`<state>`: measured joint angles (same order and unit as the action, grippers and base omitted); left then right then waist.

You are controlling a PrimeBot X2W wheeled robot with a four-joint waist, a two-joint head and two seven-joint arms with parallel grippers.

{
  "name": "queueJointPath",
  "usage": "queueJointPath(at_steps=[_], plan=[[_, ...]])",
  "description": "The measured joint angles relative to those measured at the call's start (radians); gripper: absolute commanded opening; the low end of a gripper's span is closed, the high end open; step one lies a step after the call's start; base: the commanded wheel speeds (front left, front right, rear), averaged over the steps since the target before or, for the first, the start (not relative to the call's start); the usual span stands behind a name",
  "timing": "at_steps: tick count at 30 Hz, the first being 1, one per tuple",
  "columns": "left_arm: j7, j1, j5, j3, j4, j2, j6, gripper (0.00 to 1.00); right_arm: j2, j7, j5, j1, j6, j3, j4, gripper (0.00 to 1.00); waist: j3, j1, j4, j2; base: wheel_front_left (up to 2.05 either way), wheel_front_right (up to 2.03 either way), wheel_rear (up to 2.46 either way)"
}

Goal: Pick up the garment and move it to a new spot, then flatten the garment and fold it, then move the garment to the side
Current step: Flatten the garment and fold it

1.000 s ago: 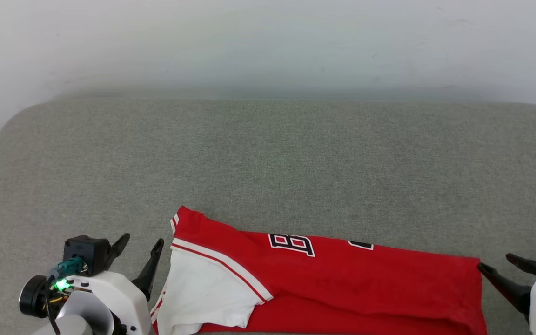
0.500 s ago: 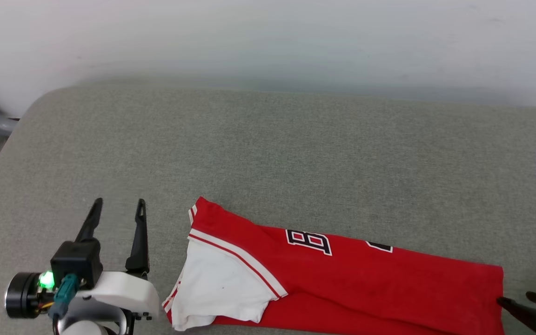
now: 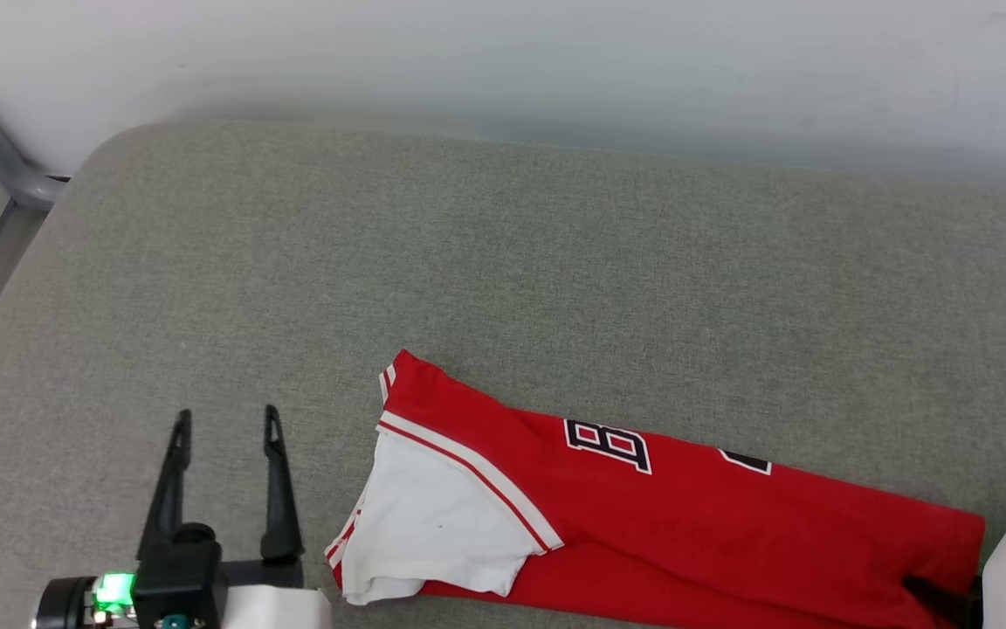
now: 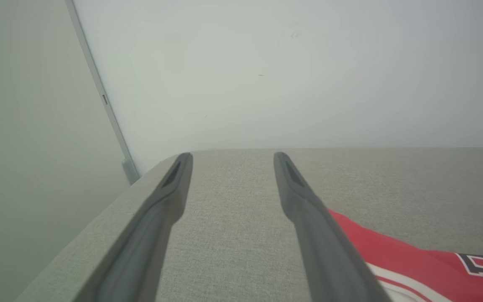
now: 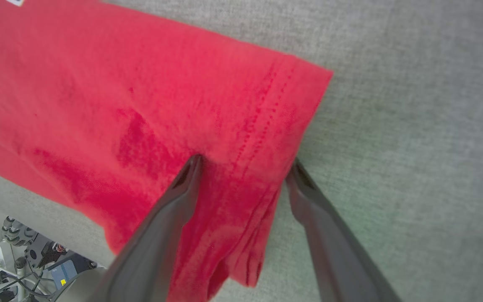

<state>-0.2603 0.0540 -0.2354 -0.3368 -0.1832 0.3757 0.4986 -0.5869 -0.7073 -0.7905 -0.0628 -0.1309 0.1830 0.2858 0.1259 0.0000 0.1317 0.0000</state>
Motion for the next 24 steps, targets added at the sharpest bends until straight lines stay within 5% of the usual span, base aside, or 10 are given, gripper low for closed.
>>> queueJointPath(at_steps=[5, 6, 7, 8, 17, 24], plan=[[0.0, 0.03, 0.06, 0.057, 0.028, -0.073, -0.078, 1.0, -0.001, 0.023, -0.005, -0.012, 0.002, 0.043, 0.037, 1.0, 0.004, 0.0, 0.005, 0.0, 0.0, 0.0, 0.0], [0.0, 0.034, 0.069, 0.071, 0.032, -0.085, -0.091, 1.0, -0.004, 0.03, -0.011, -0.014, 0.002, 0.051, 0.04, 0.93, 0.003, 0.0, 0.005, 0.0, 0.0, 0.0, 0.0], [-0.001, 0.041, 0.077, 0.084, 0.038, -0.096, -0.106, 1.0, -0.006, 0.038, -0.015, -0.016, 0.002, 0.058, 0.043, 0.35, 0.003, 0.0, 0.004, 0.0, 0.0, 0.0, 0.0], [-0.001, 0.047, 0.086, 0.095, 0.044, -0.105, -0.117, 1.0, -0.007, 0.045, -0.022, -0.02, 0.002, 0.067, 0.046, 0.0, 0.002, 0.0, 0.003, 0.0, 0.0, 0.0, 0.0], [-0.001, 0.066, 0.15, 0.169, 0.07, -0.155, -0.21, 1.0, -0.04, 0.124, -0.082, -0.024, -0.001, 0.094, 0.06, 0.0, -0.016, 0.0, -0.011, 0.0, 0.0, 0.0, 0.0], [-0.001, 0.084, 0.178, 0.207, 0.072, -0.181, -0.25, 1.0, -0.138, 0.159, -0.093, -0.019, -0.001, 0.041, 0.118, 0.0, -0.027, 0.0001, -0.016, 0.0, 0.0, 0.0, 0.0]])
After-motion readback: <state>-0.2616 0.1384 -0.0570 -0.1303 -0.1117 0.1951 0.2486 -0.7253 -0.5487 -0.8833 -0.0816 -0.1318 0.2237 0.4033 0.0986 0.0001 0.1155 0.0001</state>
